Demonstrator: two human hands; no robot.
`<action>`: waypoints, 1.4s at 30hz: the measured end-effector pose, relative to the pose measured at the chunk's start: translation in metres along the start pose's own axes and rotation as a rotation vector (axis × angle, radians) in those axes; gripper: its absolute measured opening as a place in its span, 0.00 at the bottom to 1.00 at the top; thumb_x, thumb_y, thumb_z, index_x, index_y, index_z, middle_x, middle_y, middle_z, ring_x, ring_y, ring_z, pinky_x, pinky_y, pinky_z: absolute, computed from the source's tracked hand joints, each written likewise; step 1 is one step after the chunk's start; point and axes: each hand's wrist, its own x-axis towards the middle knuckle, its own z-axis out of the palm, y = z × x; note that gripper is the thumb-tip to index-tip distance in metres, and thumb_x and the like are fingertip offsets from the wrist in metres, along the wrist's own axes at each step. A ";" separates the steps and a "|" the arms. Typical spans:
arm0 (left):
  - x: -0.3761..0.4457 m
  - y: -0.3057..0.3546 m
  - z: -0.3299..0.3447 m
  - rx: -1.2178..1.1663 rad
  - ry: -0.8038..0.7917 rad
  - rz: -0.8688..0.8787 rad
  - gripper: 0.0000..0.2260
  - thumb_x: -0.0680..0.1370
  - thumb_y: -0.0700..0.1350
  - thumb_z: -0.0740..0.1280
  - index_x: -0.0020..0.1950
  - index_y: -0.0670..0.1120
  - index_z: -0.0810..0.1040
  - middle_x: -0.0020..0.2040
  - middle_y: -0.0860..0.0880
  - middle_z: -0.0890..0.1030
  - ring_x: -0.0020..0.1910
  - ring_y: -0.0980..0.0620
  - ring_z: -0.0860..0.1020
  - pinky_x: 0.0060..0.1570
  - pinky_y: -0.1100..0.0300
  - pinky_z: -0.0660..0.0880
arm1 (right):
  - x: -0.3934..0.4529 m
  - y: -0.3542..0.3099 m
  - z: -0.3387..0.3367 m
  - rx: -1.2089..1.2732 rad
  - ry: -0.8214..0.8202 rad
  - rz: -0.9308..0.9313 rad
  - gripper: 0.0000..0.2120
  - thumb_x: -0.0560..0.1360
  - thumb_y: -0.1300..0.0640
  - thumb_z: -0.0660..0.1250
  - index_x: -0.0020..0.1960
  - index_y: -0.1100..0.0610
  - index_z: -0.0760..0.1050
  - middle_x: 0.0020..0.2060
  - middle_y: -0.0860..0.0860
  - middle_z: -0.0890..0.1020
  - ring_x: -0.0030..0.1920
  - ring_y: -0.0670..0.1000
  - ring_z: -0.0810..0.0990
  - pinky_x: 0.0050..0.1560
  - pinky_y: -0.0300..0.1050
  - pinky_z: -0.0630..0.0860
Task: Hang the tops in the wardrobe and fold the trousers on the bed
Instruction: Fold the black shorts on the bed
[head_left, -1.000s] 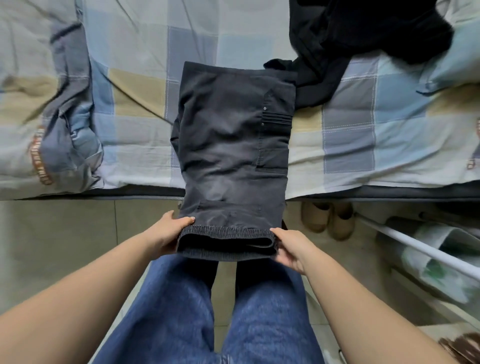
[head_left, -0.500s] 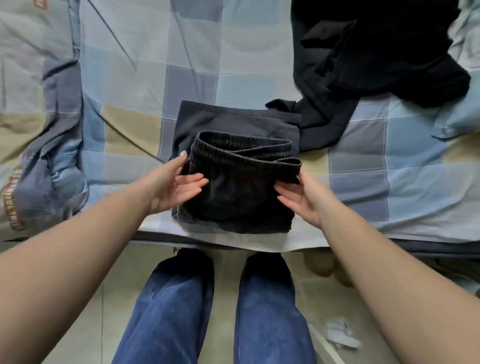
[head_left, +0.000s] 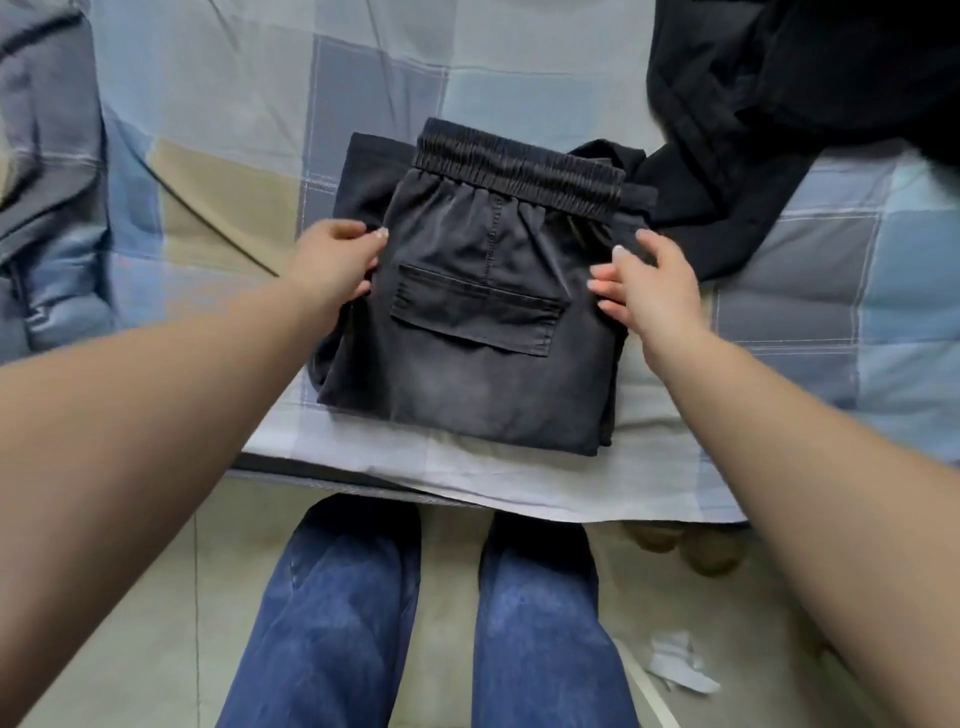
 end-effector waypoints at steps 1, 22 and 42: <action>-0.003 -0.015 -0.004 0.107 0.046 0.033 0.21 0.77 0.48 0.69 0.67 0.42 0.72 0.59 0.45 0.79 0.57 0.49 0.78 0.52 0.58 0.75 | -0.005 0.014 -0.003 -0.135 0.066 -0.080 0.18 0.79 0.55 0.62 0.67 0.55 0.67 0.37 0.46 0.79 0.38 0.45 0.80 0.43 0.43 0.77; -0.025 -0.090 -0.024 0.502 0.032 0.136 0.10 0.75 0.48 0.70 0.53 0.45 0.77 0.49 0.46 0.81 0.50 0.46 0.79 0.51 0.52 0.74 | -0.028 0.076 -0.016 -0.526 0.133 -0.238 0.14 0.73 0.49 0.70 0.55 0.51 0.74 0.36 0.41 0.73 0.38 0.44 0.73 0.42 0.40 0.66; 0.049 -0.024 -0.005 0.416 0.291 0.196 0.32 0.69 0.59 0.72 0.68 0.46 0.71 0.65 0.44 0.73 0.64 0.46 0.73 0.67 0.53 0.68 | 0.039 0.028 -0.010 -0.407 0.258 -0.142 0.31 0.69 0.42 0.72 0.65 0.56 0.69 0.56 0.51 0.76 0.53 0.48 0.75 0.50 0.38 0.68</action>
